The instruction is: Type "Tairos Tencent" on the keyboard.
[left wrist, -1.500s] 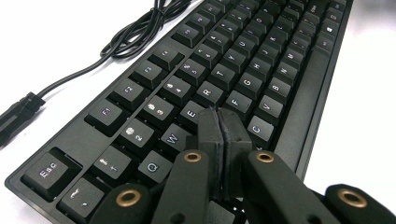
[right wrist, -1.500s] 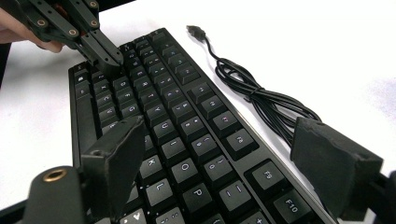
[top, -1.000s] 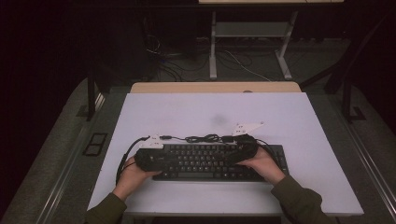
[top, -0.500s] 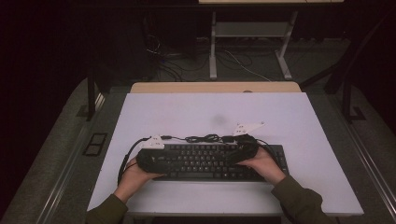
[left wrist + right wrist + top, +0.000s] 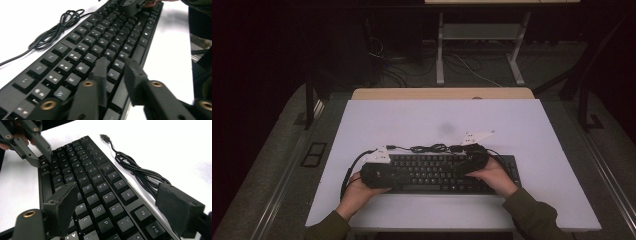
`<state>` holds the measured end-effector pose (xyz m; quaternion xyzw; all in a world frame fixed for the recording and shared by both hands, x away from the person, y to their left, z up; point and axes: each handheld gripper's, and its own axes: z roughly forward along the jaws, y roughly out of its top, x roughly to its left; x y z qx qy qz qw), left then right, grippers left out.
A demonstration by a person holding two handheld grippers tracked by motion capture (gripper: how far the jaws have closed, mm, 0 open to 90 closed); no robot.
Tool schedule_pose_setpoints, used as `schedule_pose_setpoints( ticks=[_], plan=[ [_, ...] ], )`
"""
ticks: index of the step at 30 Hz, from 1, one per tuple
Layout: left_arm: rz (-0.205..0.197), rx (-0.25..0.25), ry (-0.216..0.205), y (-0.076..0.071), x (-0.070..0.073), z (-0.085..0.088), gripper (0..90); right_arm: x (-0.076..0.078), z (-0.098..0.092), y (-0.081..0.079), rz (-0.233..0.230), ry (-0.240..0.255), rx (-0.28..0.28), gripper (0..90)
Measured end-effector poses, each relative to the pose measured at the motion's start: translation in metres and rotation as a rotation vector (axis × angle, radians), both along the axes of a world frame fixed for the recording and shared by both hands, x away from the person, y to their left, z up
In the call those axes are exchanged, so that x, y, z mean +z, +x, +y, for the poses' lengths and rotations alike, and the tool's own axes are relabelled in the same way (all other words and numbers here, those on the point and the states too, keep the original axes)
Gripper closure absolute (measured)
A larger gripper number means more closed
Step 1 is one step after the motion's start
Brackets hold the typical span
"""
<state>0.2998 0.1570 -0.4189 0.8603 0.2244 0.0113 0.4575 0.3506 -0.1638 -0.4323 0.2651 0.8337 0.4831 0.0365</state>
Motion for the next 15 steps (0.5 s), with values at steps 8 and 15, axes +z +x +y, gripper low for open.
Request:
schedule_pose_setpoints(
  ticks=[8,15],
  plan=[
    [0.011,-0.052,0.010,-0.003,-0.001,-0.007,89.4,-0.001,0.000,0.000,0.000,0.002,-0.001,17.6],
    [0.019,-0.068,0.031,-0.004,-0.006,-0.012,89.4,-0.001,0.000,0.000,0.002,0.004,0.000,17.5]
  ],
)
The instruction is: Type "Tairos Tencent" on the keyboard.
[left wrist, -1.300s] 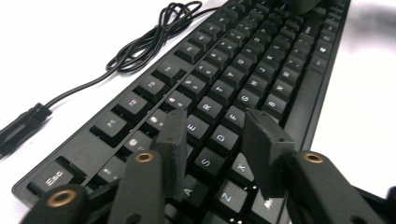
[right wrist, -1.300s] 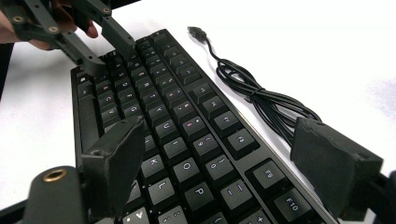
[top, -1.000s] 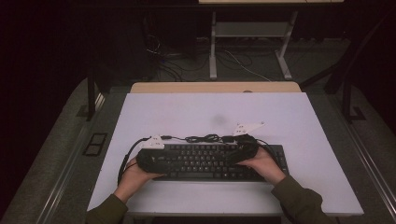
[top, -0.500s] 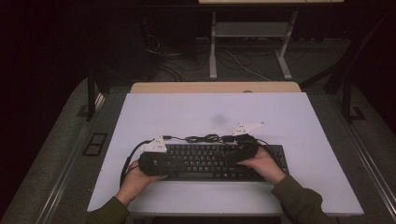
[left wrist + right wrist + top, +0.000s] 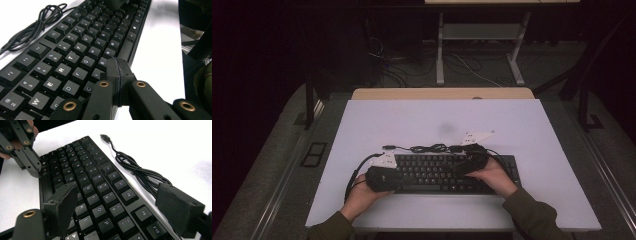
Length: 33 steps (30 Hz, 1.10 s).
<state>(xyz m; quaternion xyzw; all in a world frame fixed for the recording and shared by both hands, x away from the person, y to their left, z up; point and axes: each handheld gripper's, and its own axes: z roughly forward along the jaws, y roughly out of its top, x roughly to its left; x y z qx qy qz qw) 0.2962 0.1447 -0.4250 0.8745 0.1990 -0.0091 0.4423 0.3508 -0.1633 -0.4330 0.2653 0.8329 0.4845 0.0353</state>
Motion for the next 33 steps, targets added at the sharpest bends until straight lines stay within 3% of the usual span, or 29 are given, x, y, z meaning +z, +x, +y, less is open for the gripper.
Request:
schedule_pose_setpoints(
  ticks=[10,33],
  plan=[
    [0.009,-0.015,0.048,0.001,-0.007,-0.004,89.5,-0.001,0.001,0.000,0.005,-0.003,0.002,17.6],
    [0.015,-0.016,0.064,0.002,-0.013,-0.006,89.5,0.000,0.001,0.001,0.002,0.000,0.000,17.6]
  ],
)
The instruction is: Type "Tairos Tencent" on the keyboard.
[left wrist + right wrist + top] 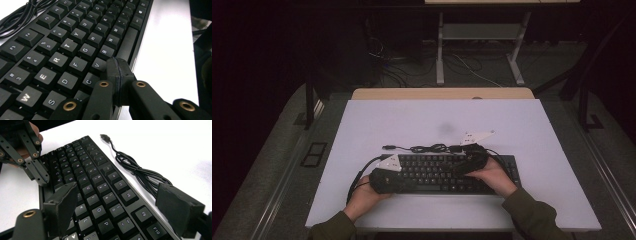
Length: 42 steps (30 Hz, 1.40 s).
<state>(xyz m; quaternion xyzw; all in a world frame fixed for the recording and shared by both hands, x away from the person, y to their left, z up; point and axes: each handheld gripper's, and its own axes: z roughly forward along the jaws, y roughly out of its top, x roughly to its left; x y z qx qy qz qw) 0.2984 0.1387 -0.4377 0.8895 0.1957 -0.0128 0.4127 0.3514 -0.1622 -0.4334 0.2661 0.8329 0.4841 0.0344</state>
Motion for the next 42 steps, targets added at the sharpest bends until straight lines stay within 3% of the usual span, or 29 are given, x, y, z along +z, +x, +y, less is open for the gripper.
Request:
schedule_pose_setpoints(
  ticks=[16,22,27,35,42],
  plan=[
    [-0.015,0.016,-0.022,0.001,0.007,0.004,89.3,0.001,-0.001,0.000,-0.002,0.003,-0.002,17.6],
    [-0.020,0.051,-0.045,0.004,0.008,0.008,82.2,0.000,0.000,0.000,-0.001,0.001,0.000,17.5],
    [-0.024,0.082,-0.057,0.006,0.008,0.011,70.1,0.000,0.000,0.000,0.002,0.000,0.002,17.5],
    [-0.055,0.162,-0.064,0.009,0.008,0.011,35.7,0.001,-0.002,-0.001,0.004,0.001,0.003,17.6],
    [-0.064,0.177,-0.073,0.011,0.008,0.010,25.0,0.002,-0.007,-0.004,0.007,0.005,-0.001,17.5]
  ],
)
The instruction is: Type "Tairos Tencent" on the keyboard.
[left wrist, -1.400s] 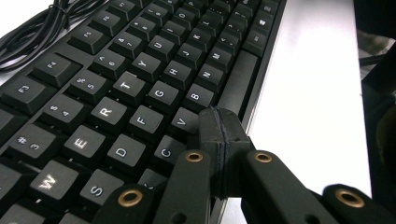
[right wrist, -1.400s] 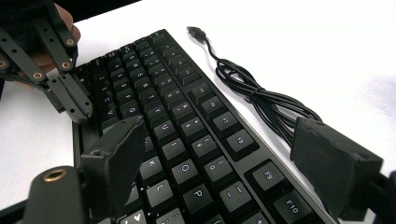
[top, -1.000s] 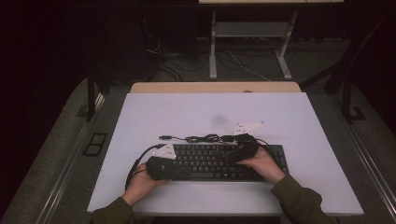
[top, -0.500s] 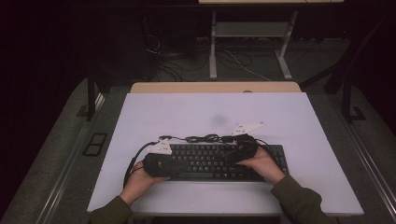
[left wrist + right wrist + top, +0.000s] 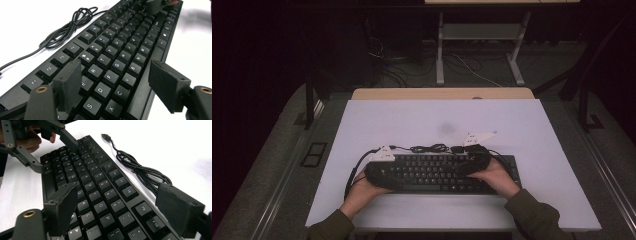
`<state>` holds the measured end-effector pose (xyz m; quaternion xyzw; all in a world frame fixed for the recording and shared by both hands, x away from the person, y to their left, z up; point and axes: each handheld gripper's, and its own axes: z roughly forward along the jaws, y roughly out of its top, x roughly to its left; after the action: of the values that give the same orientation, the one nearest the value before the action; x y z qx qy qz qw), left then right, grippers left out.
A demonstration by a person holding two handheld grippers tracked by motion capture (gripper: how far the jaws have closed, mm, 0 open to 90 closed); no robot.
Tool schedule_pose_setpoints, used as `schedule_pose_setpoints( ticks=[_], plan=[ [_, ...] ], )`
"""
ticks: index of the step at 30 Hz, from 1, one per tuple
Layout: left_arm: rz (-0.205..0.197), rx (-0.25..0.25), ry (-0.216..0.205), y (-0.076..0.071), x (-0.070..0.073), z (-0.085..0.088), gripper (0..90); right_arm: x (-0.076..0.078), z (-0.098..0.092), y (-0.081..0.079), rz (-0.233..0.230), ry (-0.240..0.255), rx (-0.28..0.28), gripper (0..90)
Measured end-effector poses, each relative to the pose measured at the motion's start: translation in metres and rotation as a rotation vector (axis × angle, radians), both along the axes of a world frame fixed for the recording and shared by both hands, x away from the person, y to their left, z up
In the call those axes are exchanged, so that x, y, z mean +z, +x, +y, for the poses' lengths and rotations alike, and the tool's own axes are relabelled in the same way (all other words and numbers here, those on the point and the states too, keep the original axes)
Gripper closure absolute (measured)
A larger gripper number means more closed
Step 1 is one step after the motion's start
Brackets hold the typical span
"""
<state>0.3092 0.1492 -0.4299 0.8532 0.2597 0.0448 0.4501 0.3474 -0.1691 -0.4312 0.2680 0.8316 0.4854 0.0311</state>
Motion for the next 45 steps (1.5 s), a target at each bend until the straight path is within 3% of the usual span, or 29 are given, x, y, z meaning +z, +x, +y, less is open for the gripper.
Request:
schedule_pose_setpoints(
  ticks=[12,16,23,34,40,45],
  plan=[
    [-0.009,0.006,0.000,0.001,0.001,0.001,24.8,0.000,-0.012,-0.008,-0.005,-0.003,-0.003,14.7],
    [-0.011,0.008,0.000,0.001,0.001,0.001,24.9,0.001,-0.017,-0.010,0.022,0.013,0.002,14.7],
    [-0.011,0.010,-0.003,0.001,0.000,0.001,24.9,0.006,-0.017,-0.017,0.011,-0.019,-0.012,17.2],
    [-0.016,0.012,-0.005,0.002,0.000,0.002,24.8,0.008,-0.029,-0.029,0.039,-0.019,0.012,51.7],
    [-0.016,0.014,-0.005,0.002,0.000,0.002,24.8,0.006,-0.038,-0.034,0.046,-0.055,0.027,74.6],
    [-0.015,0.017,-0.009,0.003,0.000,0.001,24.7,0.004,-0.044,-0.039,0.051,-0.084,0.047,86.6]
  ],
)
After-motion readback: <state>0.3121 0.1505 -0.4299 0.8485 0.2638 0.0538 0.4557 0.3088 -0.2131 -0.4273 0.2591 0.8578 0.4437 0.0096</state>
